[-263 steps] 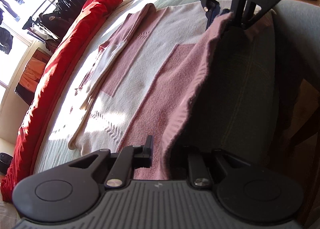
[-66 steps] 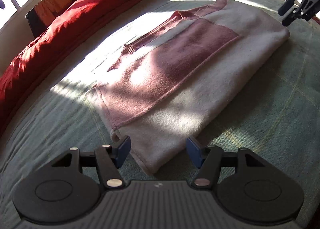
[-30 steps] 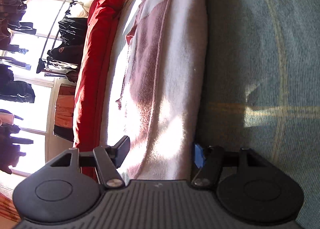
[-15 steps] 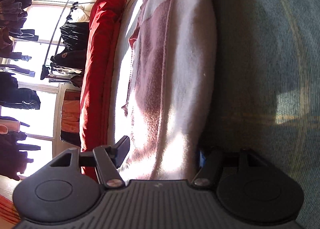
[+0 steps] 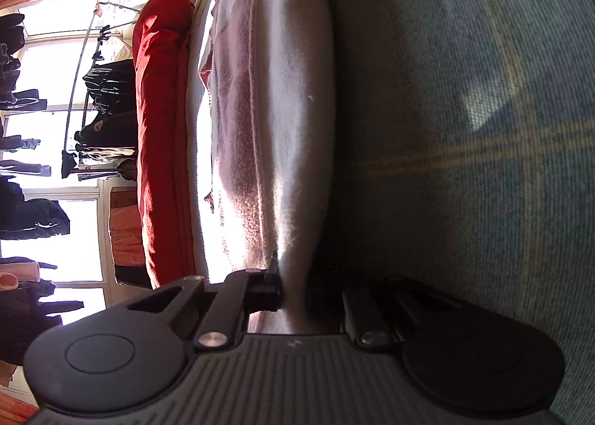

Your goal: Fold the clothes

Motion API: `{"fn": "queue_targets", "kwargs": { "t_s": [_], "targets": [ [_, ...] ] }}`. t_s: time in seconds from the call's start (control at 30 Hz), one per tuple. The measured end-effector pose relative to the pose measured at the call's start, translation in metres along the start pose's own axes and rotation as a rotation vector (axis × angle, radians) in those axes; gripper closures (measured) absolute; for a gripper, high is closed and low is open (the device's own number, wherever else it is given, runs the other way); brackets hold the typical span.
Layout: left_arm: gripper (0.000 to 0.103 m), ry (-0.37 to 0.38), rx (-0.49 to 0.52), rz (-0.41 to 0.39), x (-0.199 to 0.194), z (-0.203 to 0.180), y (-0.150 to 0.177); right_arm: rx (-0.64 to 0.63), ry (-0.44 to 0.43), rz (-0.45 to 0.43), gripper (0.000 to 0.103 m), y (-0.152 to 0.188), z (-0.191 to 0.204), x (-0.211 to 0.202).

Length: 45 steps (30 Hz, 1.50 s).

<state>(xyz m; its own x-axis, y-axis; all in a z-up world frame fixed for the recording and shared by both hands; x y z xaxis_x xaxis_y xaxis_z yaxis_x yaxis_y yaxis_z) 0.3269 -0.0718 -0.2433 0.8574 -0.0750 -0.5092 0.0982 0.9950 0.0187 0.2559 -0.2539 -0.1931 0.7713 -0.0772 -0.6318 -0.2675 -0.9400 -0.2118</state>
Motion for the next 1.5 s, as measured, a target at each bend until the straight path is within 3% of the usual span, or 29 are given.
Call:
{"fn": "queue_targets", "kwargs": {
  "t_s": [0.3, 0.53, 1.1, 1.27, 1.5],
  "targets": [
    [0.097, 0.079, -0.055, -0.010, -0.006, 0.038, 0.004, 0.094, -0.101, 0.000, 0.090, -0.004, -0.033, -0.016],
    [0.097, 0.095, -0.076, -0.027, -0.026, 0.058, 0.004, 0.121, -0.139, -0.007, 0.090, -0.002, -0.048, -0.039],
    [0.097, 0.217, -0.037, -0.073, -0.150, 0.024, 0.004, 0.079, -0.315, 0.015, 0.090, 0.023, -0.016, -0.139],
    [0.097, 0.250, -0.060, -0.076, -0.170, 0.008, 0.005, 0.089, -0.363, 0.028, 0.090, 0.034, 0.006, -0.161],
    [0.097, 0.284, -0.104, -0.073, -0.171, -0.007, 0.003, 0.120, -0.402, 0.072, 0.089, 0.042, 0.026, -0.153]
  ]
}}
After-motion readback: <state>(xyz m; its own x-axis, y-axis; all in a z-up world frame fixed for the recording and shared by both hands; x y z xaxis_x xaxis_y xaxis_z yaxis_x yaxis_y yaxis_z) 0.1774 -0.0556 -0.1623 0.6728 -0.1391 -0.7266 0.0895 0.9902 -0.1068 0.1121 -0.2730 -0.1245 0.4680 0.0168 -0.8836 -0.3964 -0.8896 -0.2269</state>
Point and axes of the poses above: each gripper's, at about its wrist camera, not at the fingertips, and x roughly the way its jaws point, z to its left, y to its underside, the point moved 3 cm from there along x, roughly the way its jaws point
